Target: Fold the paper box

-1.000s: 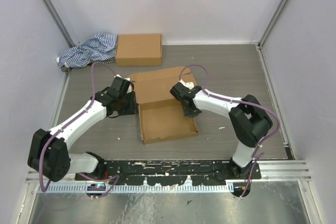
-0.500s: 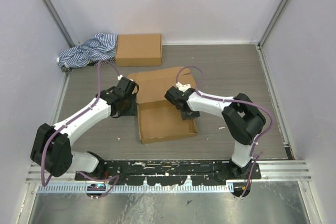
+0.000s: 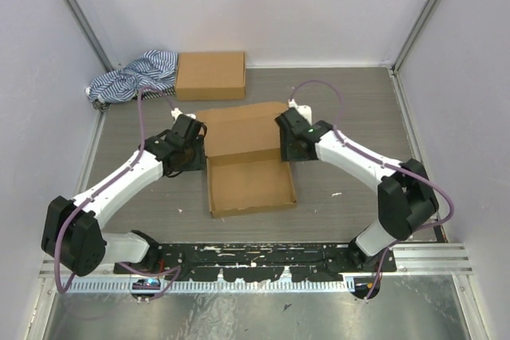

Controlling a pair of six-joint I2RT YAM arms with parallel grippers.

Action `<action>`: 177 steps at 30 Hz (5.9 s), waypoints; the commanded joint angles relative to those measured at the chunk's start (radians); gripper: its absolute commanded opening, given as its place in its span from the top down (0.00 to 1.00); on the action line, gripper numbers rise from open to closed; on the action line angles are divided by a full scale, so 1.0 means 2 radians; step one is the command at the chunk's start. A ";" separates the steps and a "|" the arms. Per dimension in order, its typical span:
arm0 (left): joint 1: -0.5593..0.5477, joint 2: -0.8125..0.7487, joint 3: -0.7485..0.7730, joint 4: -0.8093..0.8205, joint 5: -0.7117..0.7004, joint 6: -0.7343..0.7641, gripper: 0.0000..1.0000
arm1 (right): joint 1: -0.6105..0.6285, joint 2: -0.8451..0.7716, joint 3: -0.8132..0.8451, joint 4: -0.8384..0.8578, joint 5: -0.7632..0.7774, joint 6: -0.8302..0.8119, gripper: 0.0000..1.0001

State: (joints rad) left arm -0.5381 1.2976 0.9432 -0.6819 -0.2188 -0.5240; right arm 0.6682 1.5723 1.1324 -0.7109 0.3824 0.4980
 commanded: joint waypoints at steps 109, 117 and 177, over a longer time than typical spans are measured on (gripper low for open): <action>0.063 -0.180 -0.055 0.297 0.016 0.093 0.49 | -0.022 -0.227 -0.292 0.778 0.047 -0.175 0.99; 0.063 -0.126 0.016 0.226 0.037 0.108 0.51 | -0.020 -0.330 -0.347 0.738 -0.062 -0.208 0.99; 0.126 0.101 0.181 0.131 0.368 0.308 0.57 | -0.017 -0.361 -0.279 0.540 -0.122 -0.195 0.99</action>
State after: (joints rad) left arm -0.2398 1.5383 1.2556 -0.2054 0.6182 0.0040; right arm 0.6247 0.8597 0.5190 0.3523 0.1738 0.1066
